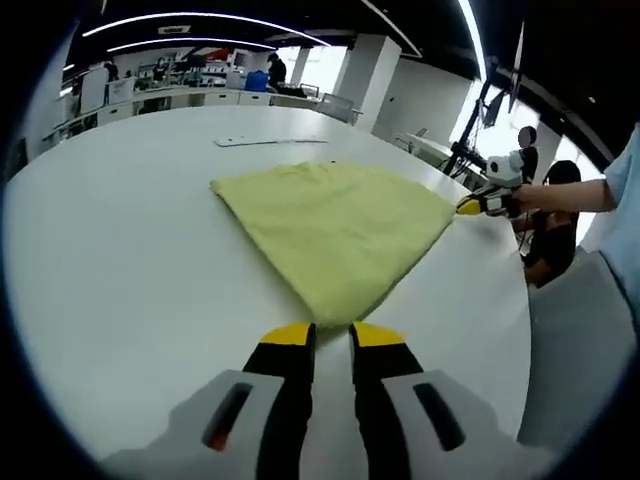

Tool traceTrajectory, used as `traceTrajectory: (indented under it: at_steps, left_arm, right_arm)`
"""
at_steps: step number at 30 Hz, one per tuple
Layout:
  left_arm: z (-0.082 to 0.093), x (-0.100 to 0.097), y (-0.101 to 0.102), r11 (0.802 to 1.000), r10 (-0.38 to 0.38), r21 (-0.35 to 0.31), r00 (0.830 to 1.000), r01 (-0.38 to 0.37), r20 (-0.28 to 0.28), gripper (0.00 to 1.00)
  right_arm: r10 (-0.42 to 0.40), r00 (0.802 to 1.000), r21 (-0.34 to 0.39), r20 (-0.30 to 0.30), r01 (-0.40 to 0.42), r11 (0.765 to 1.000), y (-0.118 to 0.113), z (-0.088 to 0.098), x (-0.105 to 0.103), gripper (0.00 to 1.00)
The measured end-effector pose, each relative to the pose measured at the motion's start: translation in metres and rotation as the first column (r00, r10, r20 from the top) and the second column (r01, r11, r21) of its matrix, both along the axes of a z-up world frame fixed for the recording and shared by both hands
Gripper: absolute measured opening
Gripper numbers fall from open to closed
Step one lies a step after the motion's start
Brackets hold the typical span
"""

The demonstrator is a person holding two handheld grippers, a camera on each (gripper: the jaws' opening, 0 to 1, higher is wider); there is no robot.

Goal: Fold the garment on the visible template until the final outline fits inside the template.

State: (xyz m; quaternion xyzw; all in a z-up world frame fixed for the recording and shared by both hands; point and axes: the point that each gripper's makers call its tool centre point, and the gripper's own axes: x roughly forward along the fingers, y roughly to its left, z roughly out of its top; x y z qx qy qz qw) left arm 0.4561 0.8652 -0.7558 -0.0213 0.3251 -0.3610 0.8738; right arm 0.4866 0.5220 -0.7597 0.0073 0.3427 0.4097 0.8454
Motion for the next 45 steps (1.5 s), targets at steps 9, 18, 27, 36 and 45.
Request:
traceTrajectory:
  at_steps: [9,18,27,36,45]
  left_arm:
    - [0.001,-0.001,0.003,1.000,0.001,0.000,1.000,-0.001,-0.004,0.01]
    - [-0.005,-0.015,0.011,1.000,0.011,0.021,0.998,-0.010,-0.067,0.00]
    - [0.000,-0.021,0.019,0.999,0.033,0.009,0.999,-0.033,-0.019,0.05]
    - [0.003,-0.002,0.003,1.000,-0.002,0.021,1.000,0.001,0.025,0.13]
    - [0.004,-0.002,0.000,0.999,0.038,-0.026,0.999,-0.038,-0.023,0.00]
  right_arm:
    - [-0.005,1.000,0.006,-0.008,0.005,1.000,0.001,0.000,-0.001,0.00]
    - [-0.018,1.000,0.012,0.000,0.018,1.000,-0.004,0.006,-0.004,0.00]
    - [-0.048,0.998,0.043,-0.036,0.050,0.998,-0.004,0.002,-0.015,0.00]
    - [-0.053,0.998,0.043,-0.040,0.055,0.998,-0.003,0.005,-0.014,0.00]
    - [-0.053,0.998,0.037,-0.045,0.054,0.998,-0.004,0.003,-0.014,0.00]
